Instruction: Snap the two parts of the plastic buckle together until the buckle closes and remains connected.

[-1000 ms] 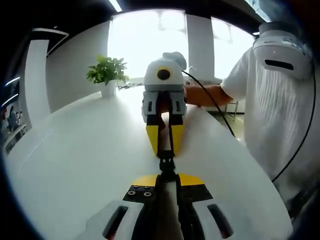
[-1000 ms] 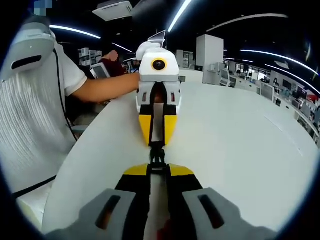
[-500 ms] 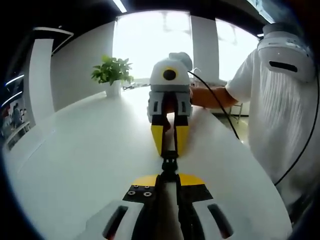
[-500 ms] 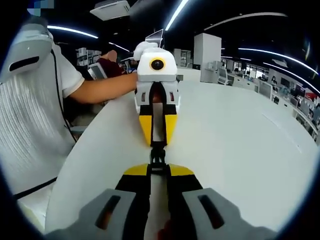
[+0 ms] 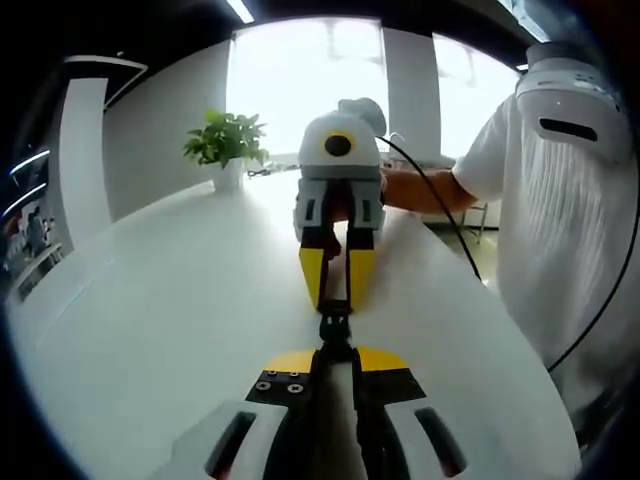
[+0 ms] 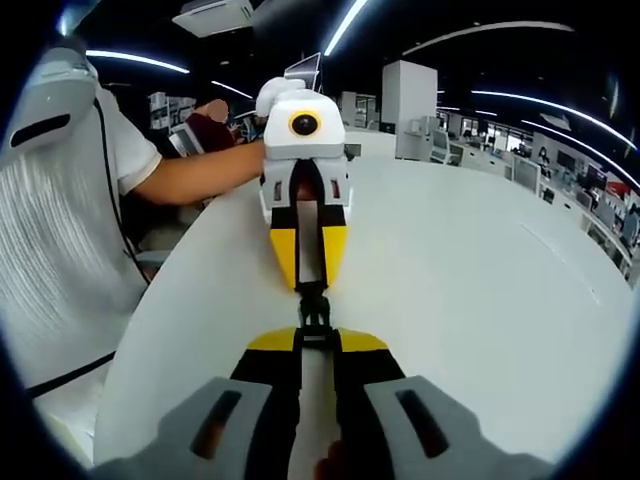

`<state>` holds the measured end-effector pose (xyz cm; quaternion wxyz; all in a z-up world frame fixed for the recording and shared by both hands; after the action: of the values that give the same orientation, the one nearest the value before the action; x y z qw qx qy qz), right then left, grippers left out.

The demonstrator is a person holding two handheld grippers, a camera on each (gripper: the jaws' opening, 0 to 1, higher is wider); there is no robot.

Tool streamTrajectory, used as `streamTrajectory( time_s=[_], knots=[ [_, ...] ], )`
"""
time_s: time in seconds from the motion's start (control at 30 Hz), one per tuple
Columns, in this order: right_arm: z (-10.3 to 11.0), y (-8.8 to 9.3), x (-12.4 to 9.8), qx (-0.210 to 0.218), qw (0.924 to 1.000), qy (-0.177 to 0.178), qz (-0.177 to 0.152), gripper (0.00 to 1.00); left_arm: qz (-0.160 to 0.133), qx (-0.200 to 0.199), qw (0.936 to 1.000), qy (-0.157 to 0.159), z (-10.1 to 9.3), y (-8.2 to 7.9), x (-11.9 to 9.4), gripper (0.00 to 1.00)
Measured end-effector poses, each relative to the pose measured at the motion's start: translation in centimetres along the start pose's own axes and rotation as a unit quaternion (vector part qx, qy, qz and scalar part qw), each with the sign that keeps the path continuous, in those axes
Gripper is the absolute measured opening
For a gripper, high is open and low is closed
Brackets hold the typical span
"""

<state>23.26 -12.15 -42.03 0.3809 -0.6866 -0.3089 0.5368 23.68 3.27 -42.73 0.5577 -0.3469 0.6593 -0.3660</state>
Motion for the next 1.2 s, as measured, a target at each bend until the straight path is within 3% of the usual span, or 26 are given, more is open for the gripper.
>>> streamTrajectory(
  time_s=[0.33, 1.2],
  knots=[
    [-0.37, 0.12, 0.20, -0.008, 0.9996, -0.028, -0.008, 0.12, -0.001, 0.004, 1.0000, 0.003, 0.06, 0.02, -0.02, 0.11],
    [-0.69, -0.15, 0.90, -0.022, 0.9978, -0.061, -0.008, 0.10, 0.010, 0.009, 0.9999, 0.006, 0.15, -0.18, 0.10, 0.10]
  ],
)
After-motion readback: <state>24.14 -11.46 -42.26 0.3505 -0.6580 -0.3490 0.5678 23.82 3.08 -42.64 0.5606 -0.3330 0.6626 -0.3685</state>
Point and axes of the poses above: the point that each gripper's makers call its tool centre point, and the gripper's own axes: x roughly forward along the fingers, z roughly to its left, y roughly out of its underside, the point moved 7 cm from there along -x, roughly backward along the fingers, and after that the axes turned 9 degrees about y, right-handed, at the moved point
